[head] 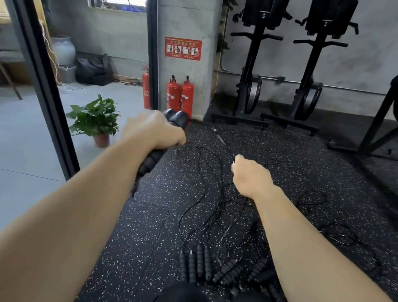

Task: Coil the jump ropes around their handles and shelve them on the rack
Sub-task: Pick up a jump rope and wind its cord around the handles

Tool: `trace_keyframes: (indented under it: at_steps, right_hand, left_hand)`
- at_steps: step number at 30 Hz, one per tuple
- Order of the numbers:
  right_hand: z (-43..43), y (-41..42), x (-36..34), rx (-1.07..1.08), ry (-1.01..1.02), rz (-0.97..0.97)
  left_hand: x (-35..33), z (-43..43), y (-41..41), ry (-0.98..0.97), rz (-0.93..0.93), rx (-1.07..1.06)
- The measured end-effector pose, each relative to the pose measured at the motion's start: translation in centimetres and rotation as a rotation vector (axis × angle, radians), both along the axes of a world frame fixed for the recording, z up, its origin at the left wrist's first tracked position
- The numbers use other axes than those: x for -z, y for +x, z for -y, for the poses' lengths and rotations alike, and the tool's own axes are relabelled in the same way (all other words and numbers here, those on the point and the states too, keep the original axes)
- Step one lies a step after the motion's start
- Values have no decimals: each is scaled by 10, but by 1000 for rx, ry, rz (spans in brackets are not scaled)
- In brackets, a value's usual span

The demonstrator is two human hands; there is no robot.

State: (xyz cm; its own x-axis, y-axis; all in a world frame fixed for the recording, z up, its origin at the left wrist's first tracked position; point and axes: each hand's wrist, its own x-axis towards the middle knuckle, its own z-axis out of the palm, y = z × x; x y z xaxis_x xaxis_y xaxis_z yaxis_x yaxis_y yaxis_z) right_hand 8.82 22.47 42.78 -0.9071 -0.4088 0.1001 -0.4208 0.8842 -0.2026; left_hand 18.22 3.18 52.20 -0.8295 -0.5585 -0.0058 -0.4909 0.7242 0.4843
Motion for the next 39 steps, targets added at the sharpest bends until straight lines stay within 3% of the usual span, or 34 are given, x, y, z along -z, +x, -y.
trace_keyframes:
  at_steps: [1, 3, 5, 8, 13, 16, 19, 23, 27, 34, 39]
  right_hand:
    - [3, 2, -5, -30, 58, -40]
    - [12, 6, -13, -93, 156, -111]
    - [25, 12, -18, -164, 225, -186]
    - [38, 17, -25, -225, 210, -280]
    - [32, 17, -25, -199, 87, -212]
    - [29, 6, -19, -170, -113, -105]
    - [22, 0, -11, -119, -322, 140]
    - [7, 0, 10, -14, -350, 238]
    - [5, 5, 12, 9, -310, 185]
    - [9, 9, -4, 2, -61, -29]
    - [20, 17, -9, -16, 102, 11]
  left_hand:
    - [3, -6, 1, -134, 6, -2]
    - [8, -22, -3, -169, -49, 67]
    - [13, -40, -8, -49, -98, 178]
    - [19, -60, -14, 300, -147, 282]
    - [22, -58, -17, 450, -191, 250]
    - [17, -56, -13, 596, -378, 213]
    - [9, -47, -12, 662, -522, 215]
    - [-17, -29, -11, 765, -698, 219]
    - [-26, -18, -10, 645, -689, 148]
    - [3, -17, -7, 190, -334, 0]
    - [17, -56, -10, 146, -430, 137]
